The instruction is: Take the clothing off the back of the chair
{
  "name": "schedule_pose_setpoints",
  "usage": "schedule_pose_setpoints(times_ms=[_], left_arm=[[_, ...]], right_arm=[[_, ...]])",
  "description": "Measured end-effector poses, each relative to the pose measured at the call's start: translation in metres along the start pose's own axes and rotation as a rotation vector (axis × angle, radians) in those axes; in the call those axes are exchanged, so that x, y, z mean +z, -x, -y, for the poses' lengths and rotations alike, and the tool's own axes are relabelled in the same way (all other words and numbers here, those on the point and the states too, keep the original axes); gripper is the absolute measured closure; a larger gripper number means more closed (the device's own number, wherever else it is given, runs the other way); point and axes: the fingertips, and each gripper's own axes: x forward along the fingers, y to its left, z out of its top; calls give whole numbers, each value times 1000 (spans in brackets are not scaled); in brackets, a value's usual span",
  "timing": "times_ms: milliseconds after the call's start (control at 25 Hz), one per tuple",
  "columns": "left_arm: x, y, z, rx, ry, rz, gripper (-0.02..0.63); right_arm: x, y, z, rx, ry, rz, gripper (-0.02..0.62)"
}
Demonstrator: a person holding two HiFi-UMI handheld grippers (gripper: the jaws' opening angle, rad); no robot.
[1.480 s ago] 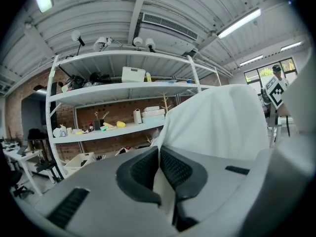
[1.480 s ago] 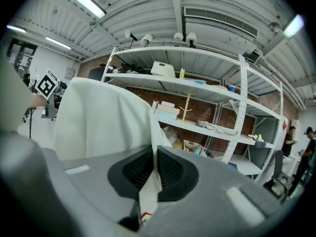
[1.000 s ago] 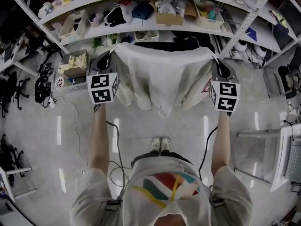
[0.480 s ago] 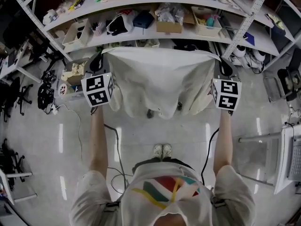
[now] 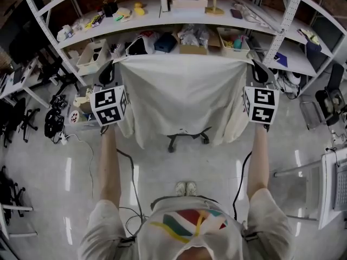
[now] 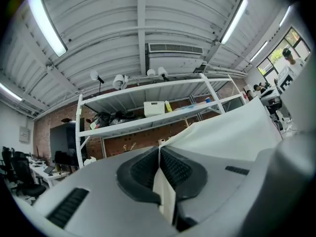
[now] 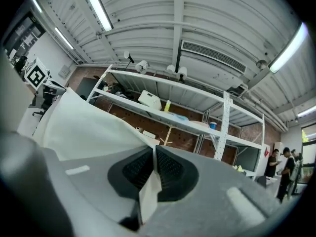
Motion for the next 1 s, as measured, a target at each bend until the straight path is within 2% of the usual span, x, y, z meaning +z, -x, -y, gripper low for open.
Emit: schedule_pose_setpoints(times_ms=[240,600,800,1000], left_arm=[[52,13,-10,5,-16,83,589],[136,46,-20,22,39,228,589],[187,92,-27,76,28,322,589],[225,147,-31,129,1,371,589]], right_arm=[[49,17,18,-32,14,88,589],[136,60,54,-91,58,250,589],[186,100,67,-99,74,362,589],[225,149,77,-92,108,446,589]])
